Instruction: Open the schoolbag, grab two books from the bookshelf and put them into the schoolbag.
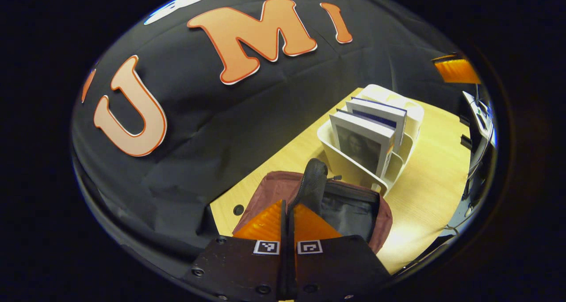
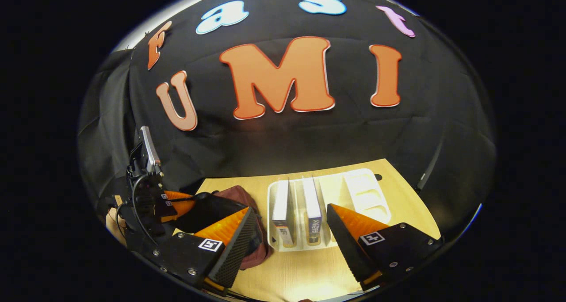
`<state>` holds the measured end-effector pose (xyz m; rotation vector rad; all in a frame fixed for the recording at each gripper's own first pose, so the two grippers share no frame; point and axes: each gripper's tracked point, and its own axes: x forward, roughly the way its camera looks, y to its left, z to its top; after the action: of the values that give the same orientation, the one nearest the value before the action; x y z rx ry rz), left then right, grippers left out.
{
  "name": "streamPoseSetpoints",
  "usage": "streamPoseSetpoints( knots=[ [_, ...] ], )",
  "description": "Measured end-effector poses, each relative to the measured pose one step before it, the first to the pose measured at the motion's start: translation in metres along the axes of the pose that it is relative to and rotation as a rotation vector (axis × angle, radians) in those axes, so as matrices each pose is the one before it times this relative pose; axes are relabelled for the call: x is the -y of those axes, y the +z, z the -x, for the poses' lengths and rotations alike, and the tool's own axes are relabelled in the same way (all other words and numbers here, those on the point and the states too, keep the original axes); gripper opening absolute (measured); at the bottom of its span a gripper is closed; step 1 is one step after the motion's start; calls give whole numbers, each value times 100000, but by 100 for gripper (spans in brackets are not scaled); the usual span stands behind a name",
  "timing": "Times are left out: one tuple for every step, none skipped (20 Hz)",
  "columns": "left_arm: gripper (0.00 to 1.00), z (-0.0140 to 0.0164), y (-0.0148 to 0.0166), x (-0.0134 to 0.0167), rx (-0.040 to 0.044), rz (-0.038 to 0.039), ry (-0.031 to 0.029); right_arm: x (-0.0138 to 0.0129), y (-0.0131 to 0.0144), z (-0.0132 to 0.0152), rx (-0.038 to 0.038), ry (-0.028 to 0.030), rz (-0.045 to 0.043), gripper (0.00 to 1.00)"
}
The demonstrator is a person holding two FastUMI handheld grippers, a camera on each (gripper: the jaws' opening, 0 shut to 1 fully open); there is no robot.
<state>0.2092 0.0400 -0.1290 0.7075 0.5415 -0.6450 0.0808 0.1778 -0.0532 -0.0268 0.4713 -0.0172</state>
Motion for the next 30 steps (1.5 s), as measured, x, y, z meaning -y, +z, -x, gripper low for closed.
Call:
streamPoseSetpoints(
  knots=[
    [1, -353, -48, -175, 446, 710, -1397, -516, 363, -923, -3487, 968, 1521, 97],
    [1, -287, -61, 20, -181, 350, -1559, -634, 444, -1047, -3801, 1572, 210, 97],
    [1, -191, -153, 159, -68, 164, -1716, -794, 456, -1082, -4204, 2217, -663, 97],
    [1, -264, -167, 179, -238, 451, -1355, -533, 682, -1020, -4100, 1529, -1772, 97],
    [1, -257, -163, 29, -52, 267, -829, -411, 417, -1344, -4747, 1528, -1268, 97],
    [1, -127, -128, 13, 173, 207, -767, -174, 470, -1586, -4512, 252, -859, 97],
    [1, -208, 8, -193, 166, 130, -541, 180, 182, -1841, -5091, -798, -1108, 97],
    [0, -139, -97, -185, -231, 254, -305, 173, -275, -1520, -5372, -1231, 187, 97],
    [0, -91, -205, -186, -301, 220, -256, 257, -397, -1645, -4754, -1547, 261, 97],
    [0, -125, -160, -152, -123, 223, -204, 173, -440, -1448, -4732, -1082, 130, 97],
    [0, -159, -180, -253, -203, 146, -155, 449, -547, -1332, -4234, -2784, 1095, 97],
    [0, -38, -151, -29, -212, 238, -518, 478, -417, -1371, -2995, -2687, 2000, 98],
    [0, -15, -265, 43, -138, 534, -713, 224, -355, -1302, -2988, -1630, 807, 98],
    [0, -34, -236, 115, -276, 611, -1012, -131, -128, -790, -2238, -405, -428, 98],
    [1, -62, -356, -4, -453, 391, -718, -200, 204, -672, -1515, -56, -646, 98],
    [0, -156, -148, -48, -589, 256, -240, 75, 43, -562, -1620, -387, -649, 98],
    [0, -181, -202, -137, -473, 205, -24, 52, -66, -759, -1564, -81, -891, 98],
    [0, -154, -151, -144, -506, 95, 70, 130, 25, -652, -1850, -407, -1318, 98],
    [0, -133, -195, -119, -558, 108, -103, 326, -13, -628, -1605, -958, -688, 98],
    [1, -129, 2, -31, -380, 91, -137, 381, 9, -630, -1305, -1585, 78, 98],
    [1, -130, -205, 1, -445, 113, -265, 273, -275, -585, -1933, -1083, 758, 98],
    [1, -172, -71, 57, -470, 81, -323, 165, -323, -457, -2131, -938, 749, 98],
    [1, -120, -131, 53, -282, 133, -396, -155, -298, -750, -1961, -122, 1, 98],
    [1, -113, -2, 20, -361, 106, -227, -112, -227, -502, -2088, 346, -489, 93],
    [1, -107, 1, -48, -244, 18, -151, -100, -304, -603, -1436, -5, -477, 89],
    [1, -166, 10, -23, -310, 26, -32, 148, -127, -683, -1079, -776, 342, 83],
    [1, -35, -162, 5, -373, 278, -57, 284, -188, -612, -854, -1307, 285, 89],
    [1, -51, -94, 0, -201, 233, -151, 225, -101, -568, -997, -1018, -168, 68],
    [0, -168, -39, 41, -448, 124, -138, -35, -366, -103, -701, 347, -1484, 48],
    [1, -6, -70, 28, -403, -23, -99, -66, 782, 220, 1417, 279, -967, 39]
  ],
)
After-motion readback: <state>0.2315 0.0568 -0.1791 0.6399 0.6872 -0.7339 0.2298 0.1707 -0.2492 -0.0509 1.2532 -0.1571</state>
